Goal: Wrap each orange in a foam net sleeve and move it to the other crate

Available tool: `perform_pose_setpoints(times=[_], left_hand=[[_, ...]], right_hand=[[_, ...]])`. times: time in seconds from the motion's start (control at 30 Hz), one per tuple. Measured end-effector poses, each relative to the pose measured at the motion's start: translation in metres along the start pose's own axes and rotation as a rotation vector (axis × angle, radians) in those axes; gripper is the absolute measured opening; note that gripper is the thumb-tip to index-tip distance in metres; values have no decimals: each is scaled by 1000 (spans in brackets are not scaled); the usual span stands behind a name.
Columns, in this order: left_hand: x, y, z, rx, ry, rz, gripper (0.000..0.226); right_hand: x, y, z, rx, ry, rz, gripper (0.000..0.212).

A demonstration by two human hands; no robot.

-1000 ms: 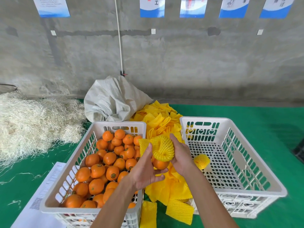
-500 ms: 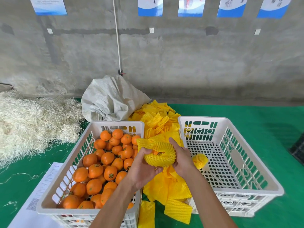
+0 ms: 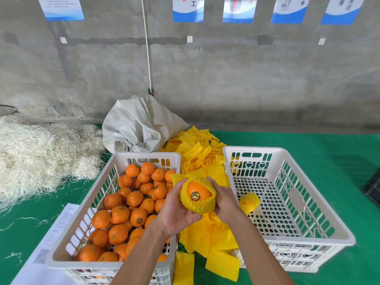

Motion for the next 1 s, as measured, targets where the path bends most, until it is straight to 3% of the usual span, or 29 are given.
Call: perform_pose_setpoints(times=[0.13,0.23,0.3,0.37,0.57,0.63,0.7,0.8,0.9,1.0], left_hand=[[-4,1,1,-60,-16,82,57],[-8,2,7,-141,-46,121,53],[-7,0,10,-193,-58,176,54],[-5,-1,12,-214,-57,204,53],[5,1,12,-121,-118,176,53],[8,1,12,-71,-112,148,53],[8,0,11,-26,-114,123,55],[8,-4,10,-35,-109,198,66],[14,-7,14,-111,-143,316,71],[14,-5,17,-166,-142,329,66]], right_hand=[[5,2,1,352,235,162,48],[12,9,-5,611,286,108,24],[11,12,-6,694,341,-31,22],[12,11,-5,739,368,-57,25],[22,5,-9,997,756,152,25],[20,7,-10,934,674,188,25],[17,10,-11,768,405,155,32],[13,10,-10,586,254,120,49],[12,13,-9,678,286,148,30],[11,18,-10,840,406,128,13]])
Point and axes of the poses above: each hand's wrist, its own y-axis away from the middle knuckle, its own x-axis out of the back of the hand, z = x × y, the point moved 1 cm from there along -y, towards the middle knuckle, and after that the axes turned 9 degrees about y, right-handed, at the moved point
